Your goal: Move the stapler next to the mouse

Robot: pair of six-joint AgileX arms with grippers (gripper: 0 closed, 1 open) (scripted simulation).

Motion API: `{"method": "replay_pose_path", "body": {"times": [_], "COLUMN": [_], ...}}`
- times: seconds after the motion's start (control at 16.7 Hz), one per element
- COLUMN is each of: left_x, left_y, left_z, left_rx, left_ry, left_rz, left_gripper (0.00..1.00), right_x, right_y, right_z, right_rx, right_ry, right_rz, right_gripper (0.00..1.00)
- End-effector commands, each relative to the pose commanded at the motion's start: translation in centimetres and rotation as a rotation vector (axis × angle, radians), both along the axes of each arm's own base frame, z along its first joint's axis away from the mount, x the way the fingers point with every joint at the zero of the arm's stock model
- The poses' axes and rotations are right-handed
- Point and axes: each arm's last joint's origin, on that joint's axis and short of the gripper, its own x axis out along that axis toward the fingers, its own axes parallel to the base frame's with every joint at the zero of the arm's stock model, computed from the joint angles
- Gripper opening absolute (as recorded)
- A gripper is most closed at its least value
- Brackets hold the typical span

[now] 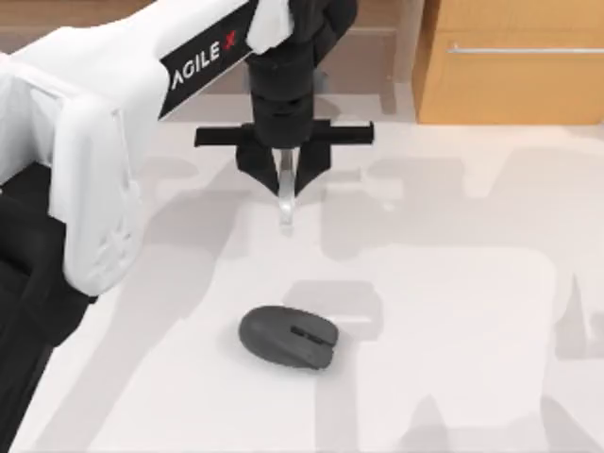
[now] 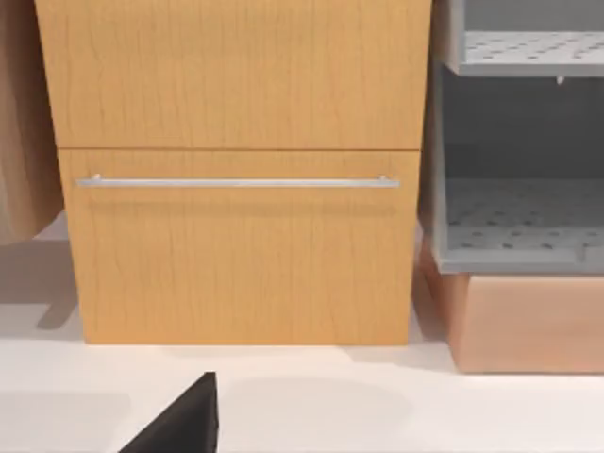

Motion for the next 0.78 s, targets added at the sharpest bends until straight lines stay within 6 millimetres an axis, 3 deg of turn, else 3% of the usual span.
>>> {"method": "replay_pose_path", "body": {"times": [0.48, 0.78], "left_x": [-0.3, 0.0], "left_y": [0.2, 0.3], "left_z": [-1.5, -1.3], "left_rx": [0.014, -0.008], "left_ry": [0.036, 0.005], "left_rz": [0.006, 0.008], "left_gripper": [0.00, 0.00], "right_x": [0.0, 0.0], "right_y": [0.0, 0.0], "right_z": [0.0, 0.0], "right_rx": [0.000, 0.000], "right_ry": [0.000, 0.000], "right_rz": [0.000, 0.000], "right_gripper": [1.00, 1.00]}}
